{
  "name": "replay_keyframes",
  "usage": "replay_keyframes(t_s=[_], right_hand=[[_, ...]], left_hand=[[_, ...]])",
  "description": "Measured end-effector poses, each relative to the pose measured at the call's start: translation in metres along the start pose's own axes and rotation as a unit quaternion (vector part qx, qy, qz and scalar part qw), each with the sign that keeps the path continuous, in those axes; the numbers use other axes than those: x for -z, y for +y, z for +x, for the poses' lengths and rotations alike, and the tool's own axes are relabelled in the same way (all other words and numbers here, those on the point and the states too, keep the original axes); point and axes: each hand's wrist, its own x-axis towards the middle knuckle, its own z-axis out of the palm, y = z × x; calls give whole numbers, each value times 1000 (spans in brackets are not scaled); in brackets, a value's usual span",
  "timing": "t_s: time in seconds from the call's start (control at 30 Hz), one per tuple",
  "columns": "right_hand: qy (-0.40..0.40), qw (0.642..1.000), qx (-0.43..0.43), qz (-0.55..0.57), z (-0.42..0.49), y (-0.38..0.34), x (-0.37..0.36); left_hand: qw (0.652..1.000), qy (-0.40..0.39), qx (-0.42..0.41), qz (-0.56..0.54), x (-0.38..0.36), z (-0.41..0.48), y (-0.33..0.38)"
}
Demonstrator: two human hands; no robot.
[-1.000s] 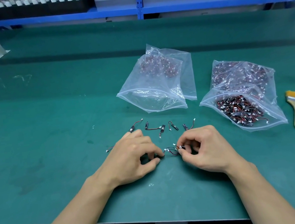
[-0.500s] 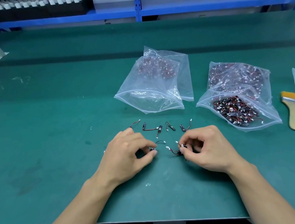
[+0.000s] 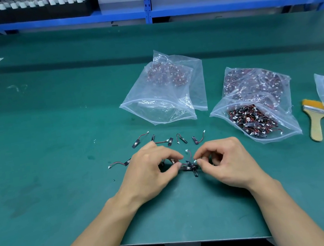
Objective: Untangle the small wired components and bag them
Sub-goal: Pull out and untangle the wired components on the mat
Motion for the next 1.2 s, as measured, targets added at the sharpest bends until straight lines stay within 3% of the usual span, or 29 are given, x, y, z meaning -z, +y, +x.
replay_keyframes(t_s=[0.43, 0.63, 0.87, 1.2], right_hand=[[68, 995, 2, -70, -7, -1, 12], [0, 993, -12, -116, -13, 3, 15], [-2, 991, 5, -134, -13, -1, 10], [-95, 978, 26, -183, -12, 1, 2]], left_hand=[[1000, 7, 14, -5, 2, -2, 0], [999, 26, 33, -23, 5, -2, 2], [998, 22, 54, -40, 6, -3, 5], [998, 25, 45, -33, 7, -2, 7]])
